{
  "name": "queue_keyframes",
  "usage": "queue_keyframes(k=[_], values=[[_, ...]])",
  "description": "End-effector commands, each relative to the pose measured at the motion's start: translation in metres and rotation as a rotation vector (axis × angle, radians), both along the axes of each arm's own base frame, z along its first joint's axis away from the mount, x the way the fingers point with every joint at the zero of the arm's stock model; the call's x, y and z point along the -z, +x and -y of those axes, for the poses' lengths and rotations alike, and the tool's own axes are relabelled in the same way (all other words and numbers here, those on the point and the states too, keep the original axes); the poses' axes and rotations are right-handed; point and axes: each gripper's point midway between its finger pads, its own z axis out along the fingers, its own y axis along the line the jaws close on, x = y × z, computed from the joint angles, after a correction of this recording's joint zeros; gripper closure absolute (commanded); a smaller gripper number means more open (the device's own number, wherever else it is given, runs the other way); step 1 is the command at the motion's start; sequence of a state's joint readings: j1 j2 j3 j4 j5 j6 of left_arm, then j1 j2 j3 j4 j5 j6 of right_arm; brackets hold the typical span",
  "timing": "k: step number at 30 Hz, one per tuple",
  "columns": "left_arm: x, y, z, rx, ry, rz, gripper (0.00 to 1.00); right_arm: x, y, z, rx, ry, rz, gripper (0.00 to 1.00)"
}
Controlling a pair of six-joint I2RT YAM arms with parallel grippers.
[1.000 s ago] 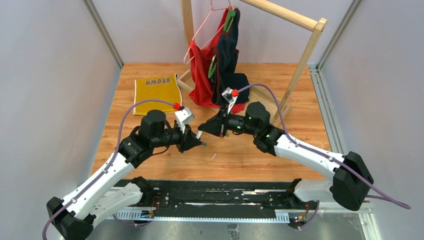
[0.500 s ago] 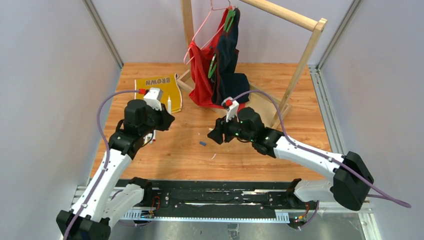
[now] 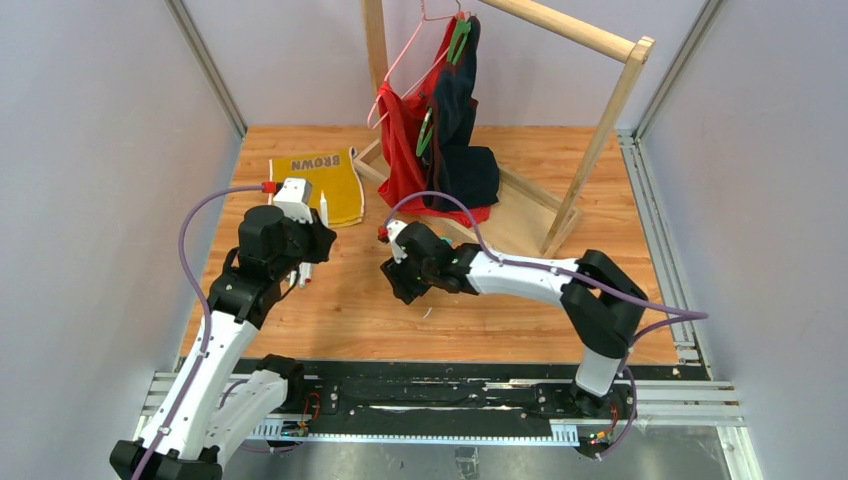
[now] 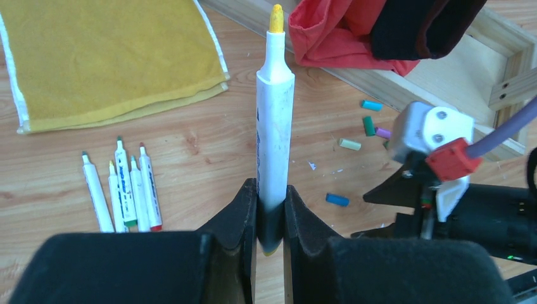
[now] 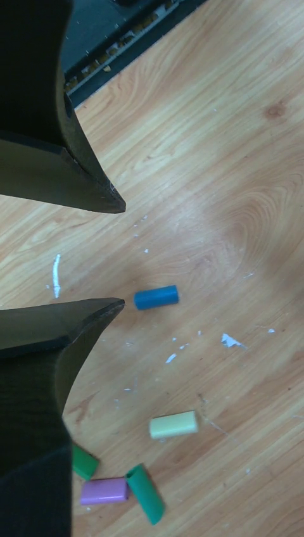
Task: Insert the pens into the pen caps
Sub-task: Insert the pen cap onto the pen.
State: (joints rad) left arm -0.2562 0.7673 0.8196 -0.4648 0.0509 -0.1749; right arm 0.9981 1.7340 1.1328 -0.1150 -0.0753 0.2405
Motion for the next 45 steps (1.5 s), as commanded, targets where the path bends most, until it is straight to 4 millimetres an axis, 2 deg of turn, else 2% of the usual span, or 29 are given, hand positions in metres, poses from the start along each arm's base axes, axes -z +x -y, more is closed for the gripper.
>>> queue_keyframes(k=[1, 8, 15, 17, 21, 28, 34, 38, 42, 45], values=[[0.0, -0.001, -0.004, -0.008, 0.013, 0.014, 1.0, 0.013, 0.004, -0.001, -0.043, -0.147, 0.054, 0.47], [0.001, -0.001, -0.005, -0.009, 0.016, 0.009, 1.0, 0.032, 0.014, -0.003, -0.062, -0.245, 0.066, 0.52], [0.003, -0.001, -0.004, -0.007, 0.017, 0.003, 1.0, 0.042, 0.018, -0.008, -0.08, -0.282, 0.071, 0.61], [0.003, -0.001, -0.004, -0.006, 0.016, 0.003, 1.0, 0.039, 0.02, -0.009, -0.084, -0.284, 0.082, 0.63], [0.004, -0.001, -0.003, -0.003, 0.016, 0.002, 1.0, 0.053, 0.022, -0.008, -0.09, -0.327, 0.077, 0.66], [0.004, -0.001, -0.004, -0.005, 0.016, 0.003, 1.0, 0.061, 0.026, -0.008, -0.086, -0.36, 0.076, 0.73], [0.004, -0.001, -0.004, -0.006, 0.018, 0.003, 1.0, 0.06, 0.023, 0.002, -0.044, -0.377, 0.059, 0.82], [0.004, -0.002, -0.005, -0.007, 0.018, 0.004, 1.0, 0.057, 0.017, 0.008, -0.029, -0.366, 0.035, 0.8], [0.003, -0.001, -0.004, -0.008, 0.018, 0.006, 1.0, 0.06, 0.011, 0.014, -0.023, -0.358, 0.007, 0.73], [0.003, -0.001, -0.005, -0.009, 0.018, 0.01, 1.0, 0.065, 0.01, 0.018, -0.016, -0.358, -0.007, 0.77]])
